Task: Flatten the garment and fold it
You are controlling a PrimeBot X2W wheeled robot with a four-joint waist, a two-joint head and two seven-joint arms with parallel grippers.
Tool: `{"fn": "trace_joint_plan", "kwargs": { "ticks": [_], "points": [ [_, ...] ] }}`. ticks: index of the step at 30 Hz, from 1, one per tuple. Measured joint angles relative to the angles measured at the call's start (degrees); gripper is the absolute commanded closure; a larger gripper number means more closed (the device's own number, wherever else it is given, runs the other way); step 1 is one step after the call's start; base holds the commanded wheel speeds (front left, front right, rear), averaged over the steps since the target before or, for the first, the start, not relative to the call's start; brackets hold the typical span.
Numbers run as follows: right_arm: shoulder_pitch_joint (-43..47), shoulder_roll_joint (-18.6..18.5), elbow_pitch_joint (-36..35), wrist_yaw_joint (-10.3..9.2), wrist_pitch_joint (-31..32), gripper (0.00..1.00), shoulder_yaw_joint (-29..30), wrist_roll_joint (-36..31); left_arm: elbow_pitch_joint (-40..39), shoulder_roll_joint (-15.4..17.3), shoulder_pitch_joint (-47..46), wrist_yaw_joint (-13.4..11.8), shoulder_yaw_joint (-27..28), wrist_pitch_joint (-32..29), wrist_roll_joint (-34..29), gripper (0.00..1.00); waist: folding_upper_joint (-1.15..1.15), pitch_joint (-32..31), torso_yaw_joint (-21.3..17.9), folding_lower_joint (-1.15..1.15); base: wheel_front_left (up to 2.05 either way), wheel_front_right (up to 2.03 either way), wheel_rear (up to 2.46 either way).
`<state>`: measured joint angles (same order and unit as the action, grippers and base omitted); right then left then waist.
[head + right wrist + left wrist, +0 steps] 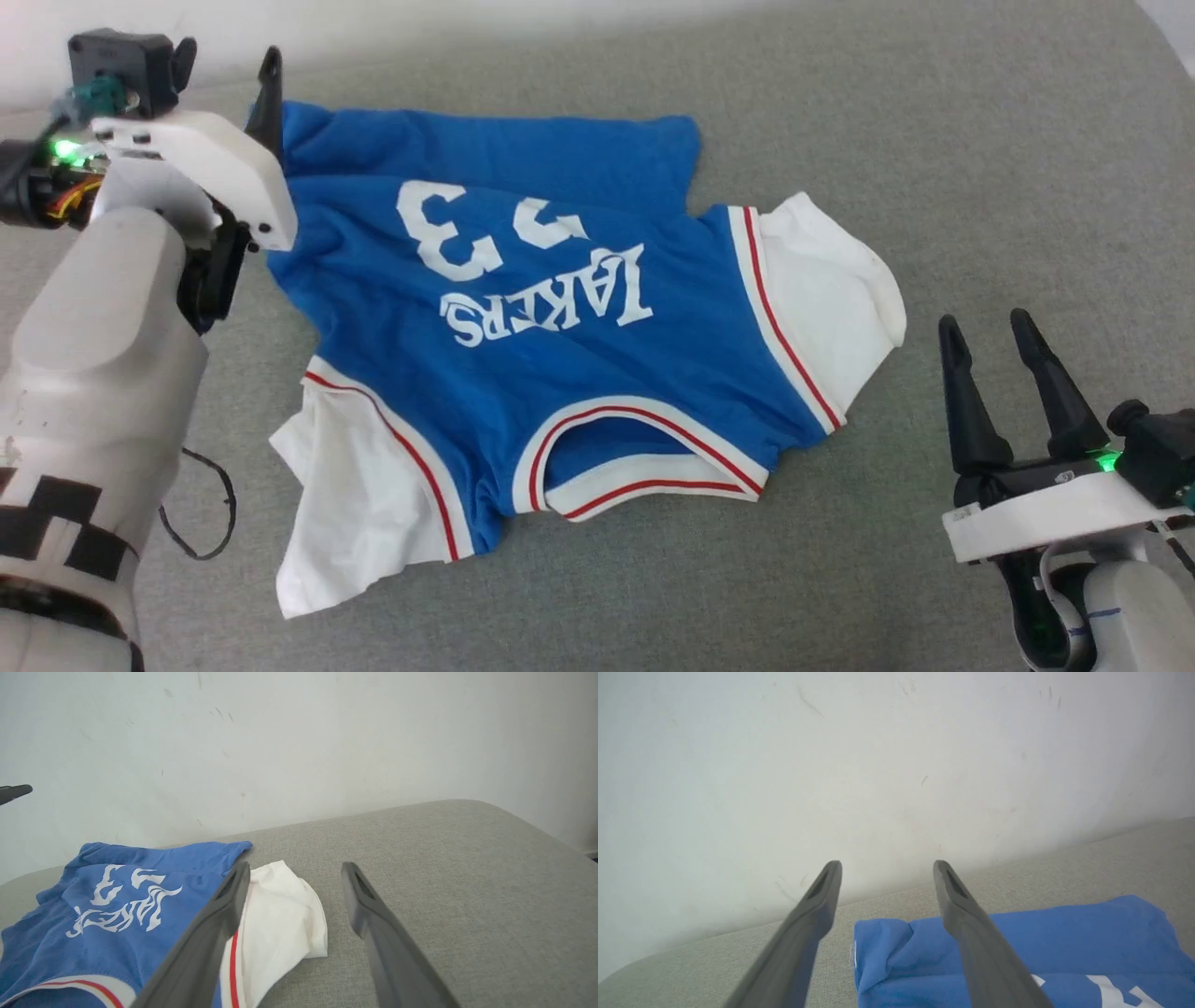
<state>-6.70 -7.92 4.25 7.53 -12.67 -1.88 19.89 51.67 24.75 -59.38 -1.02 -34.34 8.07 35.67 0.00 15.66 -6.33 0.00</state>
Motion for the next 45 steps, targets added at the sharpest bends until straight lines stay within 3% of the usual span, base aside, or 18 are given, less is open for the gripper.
{"fn": "trace_joint_plan", "kwargs": {
  "ticks": [5,11,17,23,28,33,38,42,45],
  "points": [
    [0.99,-0.58,0.37,0.0,1.04,0.0,1.33,0.01,-3.9,-0.89,3.44,0.24,2.65,6.52,0.01,0.0,0.0,-2.75,1.54,0.0,0.0,0.0,0.0],
    [3.54,-0.9,0.51,0.0,2.97,0.0,2.52,0.73,-26.59,-0.86,16.67,-3.82,14.46,6.66,-5.88,0.0,0.0,-6.13,4.41,-0.01,0.0,0.0,0.0],
    [5.82,-1.62,2.18,-0.01,5.72,0.0,2.33,1.34,-40.7,-4.75,37.31,-5.26,21.46,6.66,-10.55,0.0,0.0,-9.82,7.12,-0.02,0.0,0.0,0.0],
    [7.0,-1.89,2.3,0.0,8.64,0.0,1.78,2.02,-46.13,-9.58,52.92,-5.08,26.07,6.66,-10.98,0.0,0.0,-12.73,9.56,-0.02,0.0,0.0,0.0],
    [7.59,-3.15,2.12,0.0,13.02,0.0,2.33,1.88,-47.1,-10.63,60.39,-3.5,24.97,6.66,-13.48,0.0,0.0,-13.56,11.83,-0.01,0.0,0.0,0.0],
    [5.76,-7.13,2.58,0.0,23.76,0.0,2.37,3.81,-46.32,-11.38,61.56,-1.08,22.53,6.65,-14.54,0.0,0.0,-12.72,13.74,-0.01,0.0,0.0,0.0],
    [0.39,-12.5,7.32,0.0,41.85,0.0,4.66,6.49,-46.43,-11.65,60.51,-0.22,22.56,6.66,-14.78,0.0,0.0,-11.2,15.59,0.0,0.0,0.0,0.0],
    [-5.1,-13.54,9.82,-0.01,52.89,0.0,7.61,6.25,-46.85,-12.18,59.47,0.05,22.59,6.66,-15.22,0.0,0.0,-9.72,17.04,0.0,0.0,0.0,0.0],
    [-8.76,-13.54,11.16,0.0,57.42,0.0,9.03,5.49,-47.07,-13.13,58.96,0.47,22.59,6.66,-15.68,0.0,0.0,-8.46,18.15,0.0,0.0,0.0,0.0]
  ]
}}
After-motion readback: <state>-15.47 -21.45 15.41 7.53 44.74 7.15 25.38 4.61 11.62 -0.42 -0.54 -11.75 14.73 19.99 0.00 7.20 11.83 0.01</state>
